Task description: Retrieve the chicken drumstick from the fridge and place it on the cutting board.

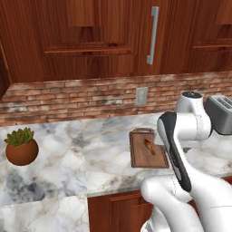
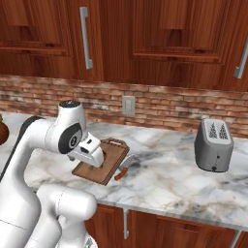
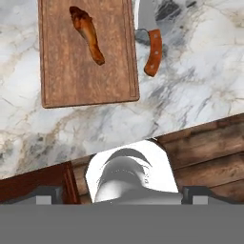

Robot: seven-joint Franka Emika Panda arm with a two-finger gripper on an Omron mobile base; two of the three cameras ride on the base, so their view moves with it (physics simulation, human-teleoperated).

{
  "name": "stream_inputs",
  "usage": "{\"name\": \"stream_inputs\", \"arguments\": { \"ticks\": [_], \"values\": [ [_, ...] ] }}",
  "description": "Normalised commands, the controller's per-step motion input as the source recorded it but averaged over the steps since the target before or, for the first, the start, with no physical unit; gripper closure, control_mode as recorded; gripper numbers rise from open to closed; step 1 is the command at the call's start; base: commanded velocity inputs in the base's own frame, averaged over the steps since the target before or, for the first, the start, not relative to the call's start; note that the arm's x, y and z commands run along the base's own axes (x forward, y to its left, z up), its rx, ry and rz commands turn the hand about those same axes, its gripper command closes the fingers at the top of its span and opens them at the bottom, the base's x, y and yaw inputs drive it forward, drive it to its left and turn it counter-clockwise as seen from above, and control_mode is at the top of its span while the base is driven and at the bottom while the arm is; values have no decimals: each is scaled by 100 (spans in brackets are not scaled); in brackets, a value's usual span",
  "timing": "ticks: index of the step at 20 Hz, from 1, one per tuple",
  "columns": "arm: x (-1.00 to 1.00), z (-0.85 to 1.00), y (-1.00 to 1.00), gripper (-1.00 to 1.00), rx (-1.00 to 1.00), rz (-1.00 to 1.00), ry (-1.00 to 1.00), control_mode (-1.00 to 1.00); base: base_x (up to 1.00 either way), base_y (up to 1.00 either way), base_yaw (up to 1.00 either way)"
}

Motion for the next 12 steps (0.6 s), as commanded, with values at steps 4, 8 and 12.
{"name": "stream_inputs", "arguments": {
  "ticks": [4, 8, 12],
  "values": [
    [-11, 15, 21, -100, -8, 0, -3, -100, 0, 0, 0],
    [5, 0, 57, -100, -2, 0, -19, -100, 0, 0, 0],
    [14, 0, 69, -100, 0, 0, -21, -100, 0, 0, 0]
  ]
}}
